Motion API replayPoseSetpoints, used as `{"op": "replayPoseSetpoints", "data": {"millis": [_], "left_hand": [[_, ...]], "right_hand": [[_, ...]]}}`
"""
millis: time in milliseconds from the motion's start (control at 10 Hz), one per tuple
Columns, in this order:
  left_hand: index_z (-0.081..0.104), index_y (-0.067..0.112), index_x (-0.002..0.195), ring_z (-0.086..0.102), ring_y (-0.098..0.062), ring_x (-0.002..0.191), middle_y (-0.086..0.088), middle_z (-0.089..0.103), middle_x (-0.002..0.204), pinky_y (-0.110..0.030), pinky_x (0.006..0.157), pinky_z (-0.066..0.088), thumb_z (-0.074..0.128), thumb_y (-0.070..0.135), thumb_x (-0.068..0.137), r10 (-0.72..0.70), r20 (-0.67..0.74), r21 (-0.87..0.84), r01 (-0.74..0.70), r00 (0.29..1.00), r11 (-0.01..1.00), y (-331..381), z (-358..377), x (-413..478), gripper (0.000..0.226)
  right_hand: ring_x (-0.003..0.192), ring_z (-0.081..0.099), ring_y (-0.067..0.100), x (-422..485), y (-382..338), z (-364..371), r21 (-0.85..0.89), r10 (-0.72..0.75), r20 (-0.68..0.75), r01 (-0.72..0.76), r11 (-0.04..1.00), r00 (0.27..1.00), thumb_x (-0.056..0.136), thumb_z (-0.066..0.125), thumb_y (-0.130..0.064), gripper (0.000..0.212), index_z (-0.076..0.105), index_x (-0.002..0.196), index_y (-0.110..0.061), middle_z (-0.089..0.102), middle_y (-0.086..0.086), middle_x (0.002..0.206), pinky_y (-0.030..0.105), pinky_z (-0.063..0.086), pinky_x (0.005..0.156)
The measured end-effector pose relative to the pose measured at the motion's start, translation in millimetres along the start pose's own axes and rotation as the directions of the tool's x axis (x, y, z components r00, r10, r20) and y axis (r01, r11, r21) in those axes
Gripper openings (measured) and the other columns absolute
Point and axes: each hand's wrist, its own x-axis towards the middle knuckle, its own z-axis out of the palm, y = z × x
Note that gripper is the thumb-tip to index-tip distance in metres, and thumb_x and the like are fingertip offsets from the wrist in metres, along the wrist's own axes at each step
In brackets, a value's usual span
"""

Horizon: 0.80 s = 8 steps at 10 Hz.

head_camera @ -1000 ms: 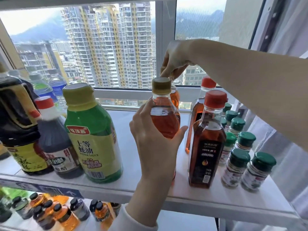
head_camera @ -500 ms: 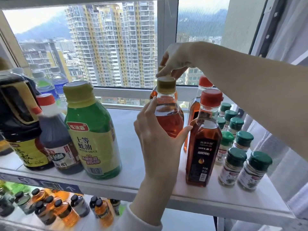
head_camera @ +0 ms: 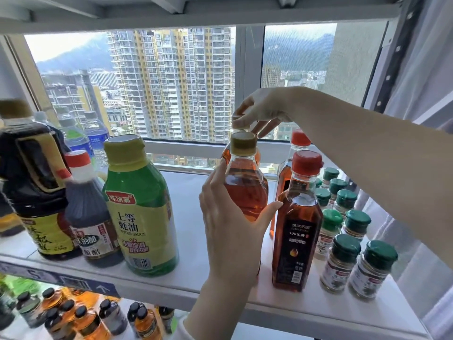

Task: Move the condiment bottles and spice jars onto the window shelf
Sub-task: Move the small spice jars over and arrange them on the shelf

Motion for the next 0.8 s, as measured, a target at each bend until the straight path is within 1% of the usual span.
{"op": "replayPoseSetpoints", "data": {"millis": [100,200,300,400,500,600,700,800], "left_hand": [[0.011,0.053,0.121,0.024,0.004,0.125,0.023,0.026,0.124,-0.026,0.109,0.026,0.075,0.043,0.063,-0.020,0.031,0.004,0.020,0.999,1.000,-2.7,0.5,0.4,0.087],[0.017,0.044,0.132,0.027,-0.004,0.133,0.015,0.030,0.135,-0.032,0.112,0.029,0.073,0.045,0.065,-0.042,0.061,0.010,0.041,0.997,0.999,-3.5,-0.1,1.5,0.088],[0.018,0.042,0.133,0.028,-0.006,0.132,0.012,0.030,0.138,-0.032,0.111,0.029,0.072,0.048,0.065,-0.059,0.077,0.013,0.058,0.995,0.998,-1.0,-3.9,2.2,0.087],[0.020,0.038,0.135,0.027,-0.006,0.133,0.015,0.028,0.134,-0.031,0.111,0.027,0.072,0.044,0.068,-0.075,0.077,0.002,0.075,0.994,0.997,0.5,-5.3,2.4,0.085],[0.020,0.031,0.139,0.026,-0.007,0.133,0.011,0.028,0.140,-0.027,0.109,0.025,0.069,0.045,0.071,-0.079,0.078,-0.016,0.080,0.994,0.997,5.4,-11.6,2.1,0.085],[0.021,0.028,0.140,0.025,-0.008,0.134,0.008,0.027,0.143,-0.028,0.109,0.024,0.063,0.051,0.071,-0.029,0.076,-0.013,0.030,0.997,0.999,7.4,-26.4,4.2,0.084],[0.025,0.026,0.139,0.025,-0.004,0.131,0.011,0.028,0.139,-0.031,0.111,0.025,0.055,0.058,0.069,0.027,0.048,-0.010,-0.026,0.998,1.000,2.1,-49.5,11.5,0.083],[0.028,0.024,0.138,0.025,-0.002,0.129,0.007,0.030,0.140,-0.029,0.109,0.026,0.055,0.059,0.072,0.084,0.024,-0.010,-0.084,0.996,0.996,-7.8,-80.2,19.4,0.080]], "right_hand": [[0.101,0.058,0.024,-5.1,-5.9,-3.7,0.028,-0.040,-0.019,0.040,0.999,0.999,0.079,0.067,-0.040,0.057,0.051,0.127,-0.012,0.057,0.009,0.125,0.031,0.050,0.076],[0.111,0.057,0.028,-16.7,-9.2,-6.6,0.048,-0.066,-0.022,0.067,0.997,0.998,0.084,0.063,-0.034,0.054,0.048,0.130,-0.010,0.056,0.010,0.128,0.032,0.048,0.080],[0.113,0.056,0.028,-26.2,-8.4,-6.4,0.059,-0.078,-0.063,0.082,0.995,0.995,0.084,0.063,-0.034,0.055,0.047,0.130,-0.009,0.055,0.012,0.129,0.034,0.049,0.088],[0.112,0.054,0.026,-36.3,-7.8,-2.7,0.058,-0.138,-0.151,0.148,0.987,0.979,0.083,0.063,-0.037,0.058,0.047,0.129,-0.005,0.054,0.013,0.128,0.032,0.047,0.089],[0.121,0.049,0.026,-53.7,-8.8,0.5,0.006,-0.219,-0.276,0.229,0.973,0.936,0.085,0.062,-0.037,0.060,0.046,0.130,0.000,0.051,0.016,0.133,0.032,0.039,0.099],[0.121,0.050,0.024,-74.2,-16.5,2.6,-0.080,-0.286,-0.420,0.278,0.957,0.862,0.085,0.061,-0.037,0.059,0.046,0.130,-0.002,0.053,0.015,0.132,0.029,0.038,0.102],[0.116,0.052,0.016,-96.0,-34.6,8.6,-0.150,-0.335,-0.575,0.306,0.940,0.746,0.085,0.060,-0.040,0.055,0.048,0.129,-0.008,0.056,0.006,0.127,0.018,0.035,0.090],[0.118,0.050,0.013,-115.9,-61.3,24.0,-0.259,-0.413,-0.690,0.330,0.908,0.594,0.087,0.058,-0.041,0.053,0.048,0.128,-0.010,0.056,0.002,0.128,0.017,0.033,0.097]]}}
